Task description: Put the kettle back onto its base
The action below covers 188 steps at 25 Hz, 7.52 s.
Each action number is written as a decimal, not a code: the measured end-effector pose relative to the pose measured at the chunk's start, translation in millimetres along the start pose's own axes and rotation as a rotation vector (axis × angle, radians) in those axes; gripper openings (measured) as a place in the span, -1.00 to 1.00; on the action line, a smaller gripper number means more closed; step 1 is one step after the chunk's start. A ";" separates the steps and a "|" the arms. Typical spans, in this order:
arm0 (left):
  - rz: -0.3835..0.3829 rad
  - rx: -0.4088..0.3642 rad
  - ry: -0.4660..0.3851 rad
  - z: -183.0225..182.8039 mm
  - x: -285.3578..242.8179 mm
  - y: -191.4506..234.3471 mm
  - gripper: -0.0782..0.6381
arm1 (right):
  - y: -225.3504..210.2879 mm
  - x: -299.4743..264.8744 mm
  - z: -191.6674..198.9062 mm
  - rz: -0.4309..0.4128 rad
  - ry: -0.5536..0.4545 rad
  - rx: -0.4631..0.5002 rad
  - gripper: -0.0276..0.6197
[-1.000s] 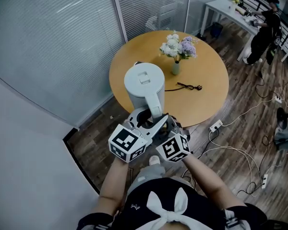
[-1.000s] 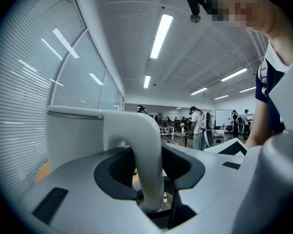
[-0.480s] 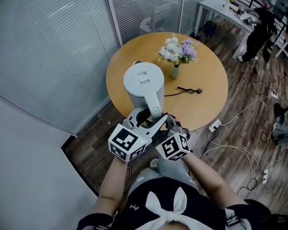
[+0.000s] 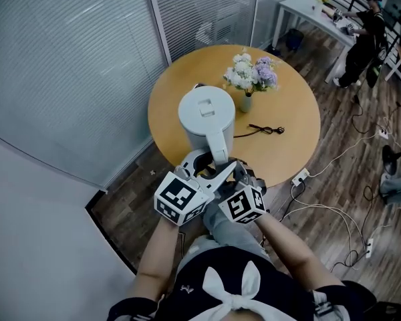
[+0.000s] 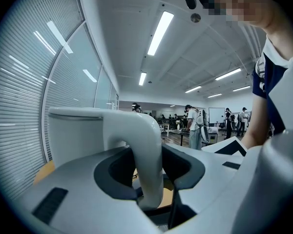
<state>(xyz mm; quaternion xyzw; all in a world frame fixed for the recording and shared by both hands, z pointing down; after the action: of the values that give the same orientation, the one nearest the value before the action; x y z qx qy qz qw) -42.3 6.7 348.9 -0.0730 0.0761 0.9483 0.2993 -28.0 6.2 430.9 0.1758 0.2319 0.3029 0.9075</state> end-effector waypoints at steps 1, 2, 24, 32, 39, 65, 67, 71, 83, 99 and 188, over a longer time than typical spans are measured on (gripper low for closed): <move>0.000 0.001 0.002 -0.1 -1.7 2.3 -0.31 | -2.0 -2.0 0.9 -0.004 -0.001 0.002 -0.55; 0.000 0.001 0.003 -0.2 -3.3 4.9 -0.31 | -4.0 -4.3 1.7 -0.007 -0.002 0.004 -0.55; 0.018 0.006 0.057 1.6 -38.7 73.9 -0.31 | -46.4 -66.9 21.9 -0.028 -0.007 0.000 -0.55; 0.024 0.013 0.075 6.0 -48.7 95.7 -0.31 | -56.1 -87.2 29.8 -0.043 0.004 -0.006 -0.55; 0.035 0.025 0.096 10.7 -55.3 108.7 -0.31 | -59.0 -99.2 35.8 -0.055 0.013 -0.026 -0.56; 0.077 0.082 0.154 42.1 -75.5 130.4 -0.31 | -54.6 -122.0 69.3 -0.122 0.093 -0.082 -0.56; 0.081 0.091 0.160 45.7 -76.7 131.4 -0.31 | -52.9 -123.1 72.4 -0.130 0.099 -0.088 -0.56; 0.087 0.100 0.172 50.6 -78.7 132.7 -0.31 | -50.7 -124.8 76.8 -0.140 0.108 -0.096 -0.55; 0.095 0.126 0.192 61.9 -82.3 138.5 -0.31 | -46.0 -130.7 86.2 -0.159 0.131 -0.114 -0.55; 0.106 0.169 0.222 76.6 -88.8 144.7 -0.31 | -40.3 -136.1 99.9 -0.184 0.158 -0.135 -0.55; 0.077 0.164 0.327 127.3 -92.3 109.6 -0.31 | 0.3 -126.6 143.4 -0.215 0.225 -0.014 -0.56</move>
<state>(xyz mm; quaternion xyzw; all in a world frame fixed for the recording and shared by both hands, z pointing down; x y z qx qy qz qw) -42.8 -109.3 501.4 -0.1985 0.2033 0.9252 0.2516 -42.2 -99.1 589.9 0.1087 0.3474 0.2233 0.9042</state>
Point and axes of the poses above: the fingertips, and each gripper's own axes: x backward along the fingers, y to its left, z out of its underside, the point moved 5 cm from there along x, backward along the fingers, and after that the axes turned 3 degrees about x, right-handed, at the moved point
